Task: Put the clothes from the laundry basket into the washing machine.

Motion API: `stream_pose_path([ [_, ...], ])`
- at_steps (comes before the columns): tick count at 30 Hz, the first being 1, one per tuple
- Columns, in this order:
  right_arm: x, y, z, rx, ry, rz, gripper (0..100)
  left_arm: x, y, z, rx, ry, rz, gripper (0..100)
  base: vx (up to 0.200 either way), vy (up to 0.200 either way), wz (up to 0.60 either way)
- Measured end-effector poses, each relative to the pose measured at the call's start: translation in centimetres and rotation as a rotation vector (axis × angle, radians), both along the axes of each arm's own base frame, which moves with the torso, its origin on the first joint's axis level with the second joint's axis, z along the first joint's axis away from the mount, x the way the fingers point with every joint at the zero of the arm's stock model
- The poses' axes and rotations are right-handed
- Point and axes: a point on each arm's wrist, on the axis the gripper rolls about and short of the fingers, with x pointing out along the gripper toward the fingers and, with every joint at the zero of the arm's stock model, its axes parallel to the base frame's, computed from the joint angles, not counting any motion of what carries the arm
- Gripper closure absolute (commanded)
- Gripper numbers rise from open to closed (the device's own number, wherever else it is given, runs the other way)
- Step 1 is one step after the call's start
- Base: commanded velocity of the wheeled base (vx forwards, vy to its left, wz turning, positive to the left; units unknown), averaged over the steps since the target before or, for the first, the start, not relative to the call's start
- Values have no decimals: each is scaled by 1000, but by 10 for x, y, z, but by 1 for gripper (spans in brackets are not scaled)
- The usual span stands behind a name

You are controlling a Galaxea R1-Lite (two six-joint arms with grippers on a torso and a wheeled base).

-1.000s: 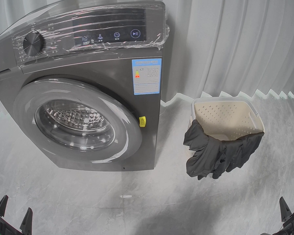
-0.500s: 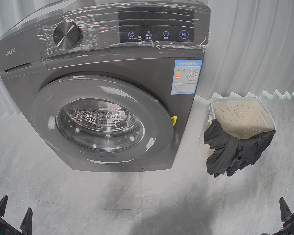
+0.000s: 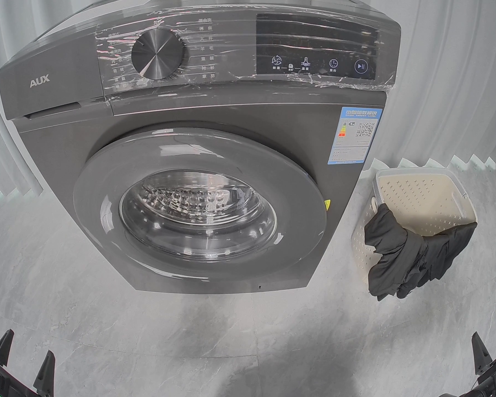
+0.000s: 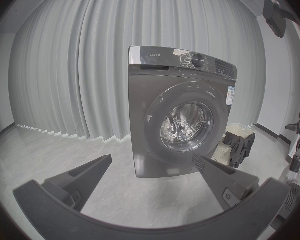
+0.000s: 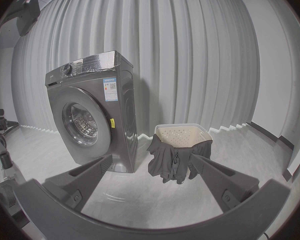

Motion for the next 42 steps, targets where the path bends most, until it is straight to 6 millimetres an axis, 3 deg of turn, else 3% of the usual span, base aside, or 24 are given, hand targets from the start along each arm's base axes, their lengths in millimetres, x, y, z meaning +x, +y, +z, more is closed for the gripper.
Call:
stream_pose_path([
  [17,0,0,0,0,0,-1,0,0,0,0,0,0,0,0,35,0,0],
  [29,0,0,0,0,0,0,0,0,0,0,0,0,-1,0,0,200,0],
  [42,0,0,0,2,0,-7,0,0,0,0,1,0,0,0,0,0,138],
])
